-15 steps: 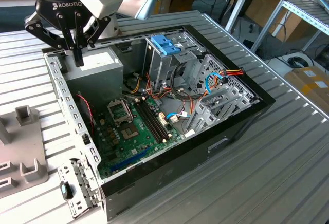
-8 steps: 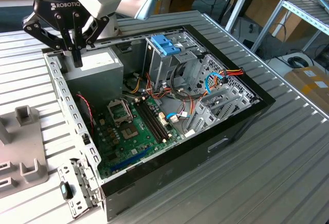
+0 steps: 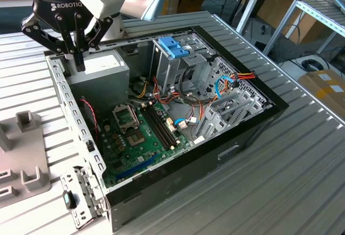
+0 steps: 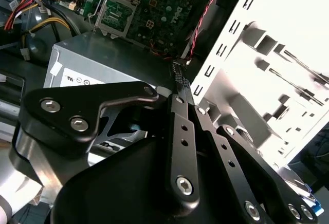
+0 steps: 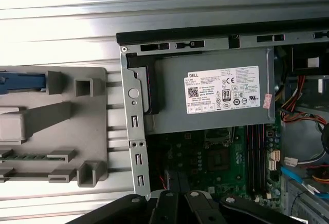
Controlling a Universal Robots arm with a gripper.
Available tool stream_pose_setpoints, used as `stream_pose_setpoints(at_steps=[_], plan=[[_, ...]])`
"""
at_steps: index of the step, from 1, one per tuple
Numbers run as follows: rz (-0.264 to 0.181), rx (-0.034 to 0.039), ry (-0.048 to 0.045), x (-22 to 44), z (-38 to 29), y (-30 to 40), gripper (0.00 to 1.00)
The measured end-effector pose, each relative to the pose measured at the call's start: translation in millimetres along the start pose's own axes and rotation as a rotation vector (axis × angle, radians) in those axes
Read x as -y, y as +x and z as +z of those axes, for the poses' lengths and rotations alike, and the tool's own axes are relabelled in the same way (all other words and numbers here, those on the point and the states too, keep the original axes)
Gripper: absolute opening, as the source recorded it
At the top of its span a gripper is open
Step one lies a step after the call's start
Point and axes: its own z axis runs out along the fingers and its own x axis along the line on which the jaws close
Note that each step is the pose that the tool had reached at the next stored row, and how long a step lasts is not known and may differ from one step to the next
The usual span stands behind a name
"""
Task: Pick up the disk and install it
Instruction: 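Reach for the disk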
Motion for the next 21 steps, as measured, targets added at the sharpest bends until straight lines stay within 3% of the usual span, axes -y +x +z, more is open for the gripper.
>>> stream_pose_setpoints(at_steps=[21], plan=[[-0.001, 0.0017, 0.0238, 0.6, -0.3, 7.9, 0.11]])
